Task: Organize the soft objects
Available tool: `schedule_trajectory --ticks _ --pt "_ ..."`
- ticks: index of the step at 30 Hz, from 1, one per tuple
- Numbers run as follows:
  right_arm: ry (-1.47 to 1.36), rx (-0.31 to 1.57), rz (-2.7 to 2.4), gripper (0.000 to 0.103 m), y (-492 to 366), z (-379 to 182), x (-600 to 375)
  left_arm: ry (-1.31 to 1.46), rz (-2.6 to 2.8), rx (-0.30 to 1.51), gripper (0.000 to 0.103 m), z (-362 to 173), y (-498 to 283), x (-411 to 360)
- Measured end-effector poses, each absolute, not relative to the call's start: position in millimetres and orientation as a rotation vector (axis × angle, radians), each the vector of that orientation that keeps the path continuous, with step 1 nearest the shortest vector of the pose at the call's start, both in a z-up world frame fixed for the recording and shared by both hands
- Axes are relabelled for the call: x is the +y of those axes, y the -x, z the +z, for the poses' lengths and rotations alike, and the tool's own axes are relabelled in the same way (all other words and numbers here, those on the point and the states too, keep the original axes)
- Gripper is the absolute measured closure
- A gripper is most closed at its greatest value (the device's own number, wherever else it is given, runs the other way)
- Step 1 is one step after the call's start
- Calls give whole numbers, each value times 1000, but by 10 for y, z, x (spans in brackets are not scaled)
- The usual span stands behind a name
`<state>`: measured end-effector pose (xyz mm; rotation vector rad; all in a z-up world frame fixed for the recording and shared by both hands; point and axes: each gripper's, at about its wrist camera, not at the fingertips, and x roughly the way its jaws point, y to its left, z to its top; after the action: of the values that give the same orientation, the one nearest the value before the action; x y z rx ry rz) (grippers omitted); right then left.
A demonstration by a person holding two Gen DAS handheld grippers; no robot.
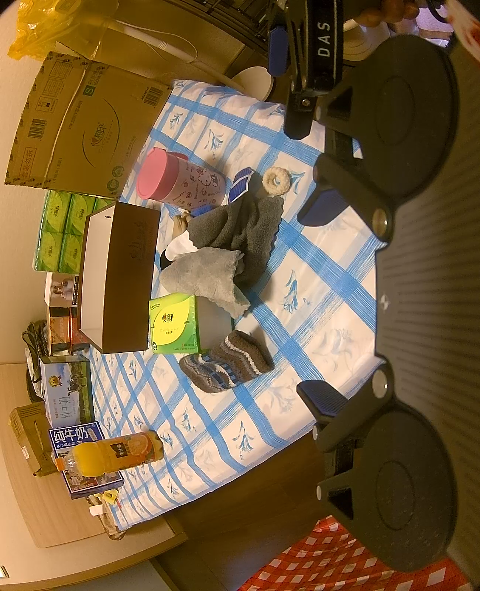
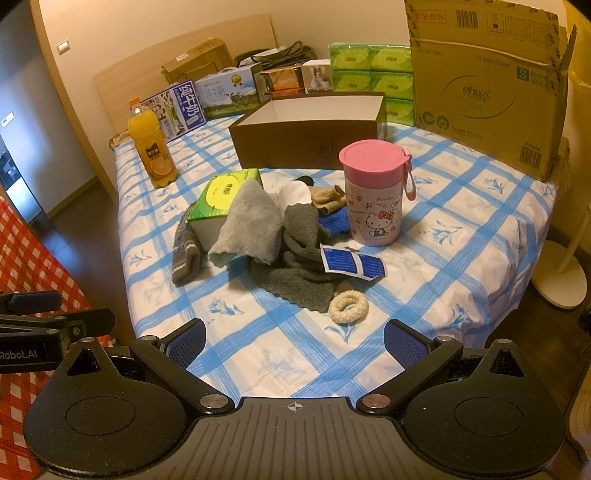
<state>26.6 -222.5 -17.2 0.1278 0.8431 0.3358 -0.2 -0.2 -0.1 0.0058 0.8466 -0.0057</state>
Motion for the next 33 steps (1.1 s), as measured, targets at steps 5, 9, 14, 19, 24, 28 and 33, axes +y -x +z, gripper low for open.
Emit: schedule_trajectory --ticks 5,9,14,19,24,28,33 --pt "-128 843 335 1 -265 -173 -2223 -5 -5 846 14 -1 2 -2" --pt "-128 843 335 1 -265 -170 -2224 -5 -6 847 14 0 2 -2" --pt "-128 842 336 1 -265 -167 -2225 -5 -6 846 14 -1 2 -2" --pt "-129 842 335 1 -266 -165 -2225 -6 -6 845 14 54 0 -42" --pt "-129 842 336 1 -266 -161 -2226 -5 -6 845 14 51 -1 -38" --pt "-130 842 336 1 -266 -160 -2225 -6 -6 845 14 46 0 -35" --pt "-130 842 337 1 -268 -160 -2222 -5 -6 846 14 60 -2 -45"
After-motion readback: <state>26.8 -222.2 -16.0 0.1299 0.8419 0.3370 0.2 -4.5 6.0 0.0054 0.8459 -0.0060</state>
